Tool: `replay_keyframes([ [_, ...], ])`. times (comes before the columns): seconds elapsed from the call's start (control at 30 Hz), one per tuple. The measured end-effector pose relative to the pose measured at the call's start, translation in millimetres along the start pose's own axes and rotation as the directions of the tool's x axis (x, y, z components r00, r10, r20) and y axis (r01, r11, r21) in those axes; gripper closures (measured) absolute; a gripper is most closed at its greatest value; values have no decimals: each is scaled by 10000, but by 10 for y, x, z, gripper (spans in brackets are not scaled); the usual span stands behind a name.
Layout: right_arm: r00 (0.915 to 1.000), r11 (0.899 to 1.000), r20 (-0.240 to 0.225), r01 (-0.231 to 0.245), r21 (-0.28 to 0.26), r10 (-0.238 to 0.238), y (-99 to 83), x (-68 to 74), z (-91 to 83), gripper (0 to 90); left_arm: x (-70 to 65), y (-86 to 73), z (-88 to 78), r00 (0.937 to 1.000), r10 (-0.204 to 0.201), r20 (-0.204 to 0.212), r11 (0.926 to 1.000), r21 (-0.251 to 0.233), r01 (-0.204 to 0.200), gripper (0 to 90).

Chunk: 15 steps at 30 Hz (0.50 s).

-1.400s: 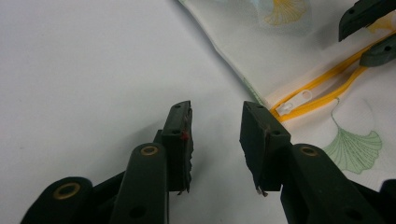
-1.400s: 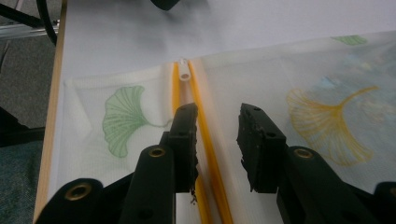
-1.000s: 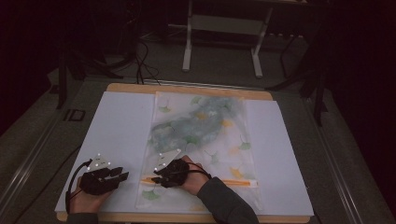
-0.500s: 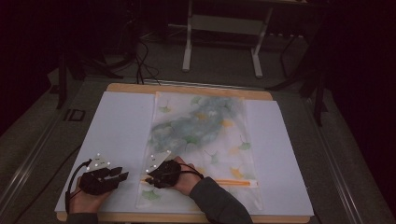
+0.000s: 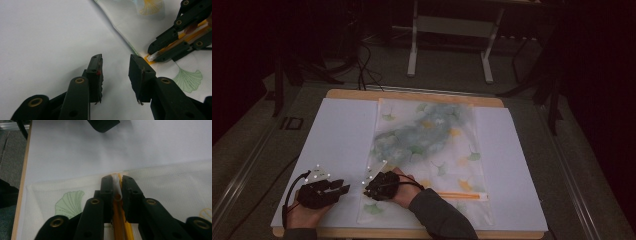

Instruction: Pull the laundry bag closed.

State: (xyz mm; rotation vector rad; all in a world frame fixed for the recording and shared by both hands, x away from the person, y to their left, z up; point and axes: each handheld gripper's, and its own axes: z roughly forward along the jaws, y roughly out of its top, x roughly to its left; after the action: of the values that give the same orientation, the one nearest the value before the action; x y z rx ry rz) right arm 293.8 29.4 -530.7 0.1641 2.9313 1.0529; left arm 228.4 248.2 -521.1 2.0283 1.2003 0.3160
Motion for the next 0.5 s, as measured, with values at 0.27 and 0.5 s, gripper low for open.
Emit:
replay_keyframes([
  [0.27,9998,9999,-102,-143,62,144,-3,-17,-19,831,-8,0,0,9999,-11,144,10000,41,10,641],
  [0.5,9998,9998,-70,-210,13,210,-10,-14,-39,832,-44,-1,20,9993,137,344,9998,158,-143,652],
])
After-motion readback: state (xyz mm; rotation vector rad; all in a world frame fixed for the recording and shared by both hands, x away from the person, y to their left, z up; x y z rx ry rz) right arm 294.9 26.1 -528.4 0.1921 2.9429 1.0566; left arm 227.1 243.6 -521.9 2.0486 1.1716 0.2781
